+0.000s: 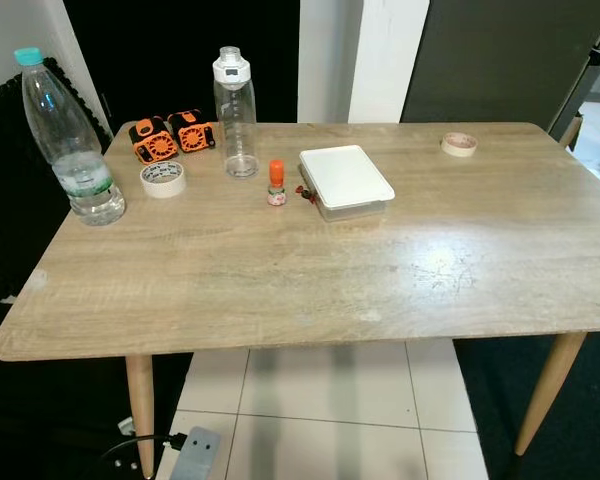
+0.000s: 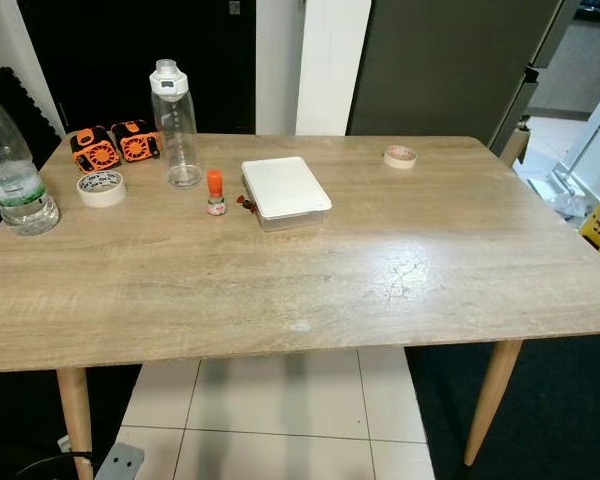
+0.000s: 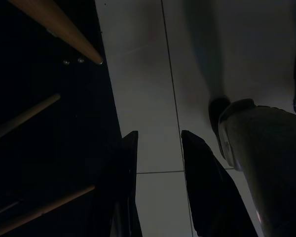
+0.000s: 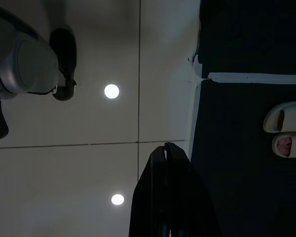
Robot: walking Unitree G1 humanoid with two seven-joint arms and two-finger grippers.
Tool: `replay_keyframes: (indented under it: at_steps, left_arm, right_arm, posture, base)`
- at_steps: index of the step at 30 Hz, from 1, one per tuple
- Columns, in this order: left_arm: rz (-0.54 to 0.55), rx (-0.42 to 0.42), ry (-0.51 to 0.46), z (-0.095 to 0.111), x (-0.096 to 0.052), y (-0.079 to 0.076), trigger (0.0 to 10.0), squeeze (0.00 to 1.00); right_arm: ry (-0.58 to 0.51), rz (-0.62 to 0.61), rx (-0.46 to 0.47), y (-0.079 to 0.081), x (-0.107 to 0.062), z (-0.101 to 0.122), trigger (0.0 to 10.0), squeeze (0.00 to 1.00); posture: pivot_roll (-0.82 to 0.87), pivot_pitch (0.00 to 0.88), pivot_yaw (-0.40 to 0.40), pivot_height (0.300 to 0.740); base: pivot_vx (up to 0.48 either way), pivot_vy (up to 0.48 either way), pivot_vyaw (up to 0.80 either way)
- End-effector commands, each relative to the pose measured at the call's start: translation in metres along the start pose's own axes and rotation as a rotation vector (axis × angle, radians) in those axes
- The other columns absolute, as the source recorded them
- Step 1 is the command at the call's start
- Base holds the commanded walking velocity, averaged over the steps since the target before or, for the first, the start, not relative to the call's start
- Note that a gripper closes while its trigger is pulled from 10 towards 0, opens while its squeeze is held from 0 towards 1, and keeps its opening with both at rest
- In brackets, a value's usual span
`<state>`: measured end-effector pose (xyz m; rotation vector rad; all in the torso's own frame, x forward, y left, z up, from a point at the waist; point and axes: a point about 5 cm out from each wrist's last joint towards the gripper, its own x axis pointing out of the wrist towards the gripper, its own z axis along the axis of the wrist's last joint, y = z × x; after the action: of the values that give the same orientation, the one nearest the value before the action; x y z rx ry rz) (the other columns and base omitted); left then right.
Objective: Restocking fridge
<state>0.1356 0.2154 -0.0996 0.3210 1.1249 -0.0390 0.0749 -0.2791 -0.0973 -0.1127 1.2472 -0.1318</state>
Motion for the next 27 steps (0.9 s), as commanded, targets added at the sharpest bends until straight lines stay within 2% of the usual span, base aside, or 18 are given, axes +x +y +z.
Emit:
replay_keyframes:
  at_steps: [1, 6, 27]
  left_arm:
    - [0.010, -0.006, 0.019, -0.0043, -0.0006, 0.0057, 10.0, 0.00]
    - [0.004, -0.001, 0.018, -0.0026, -0.0002, 0.0044, 10.0, 0.00]
    - [-0.010, 0.006, 0.037, -0.0072, -0.0007, 0.0007, 10.0, 0.00]
  right_arm:
    - [0.001, -0.012, 0.021, -0.0014, -0.0002, -0.0007, 10.0, 0.00]
    - [0.001, -0.010, 0.023, -0.0007, -0.0002, -0.0014, 10.0, 0.00]
    - [0.005, -0.017, 0.020, -0.0033, -0.0009, -0.0027, 10.0, 0.00]
  posture:
    - [0.04, 0.000, -0.034, 0.740]
    - [0.04, 0.000, -0.029, 0.740]
    - [0.04, 0.000, -0.040, 0.740]
  base:
    - [0.000, 0.000, 0.00]
    - [0.000, 0.000, 0.00]
    - [0.269, 0.000, 0.00]
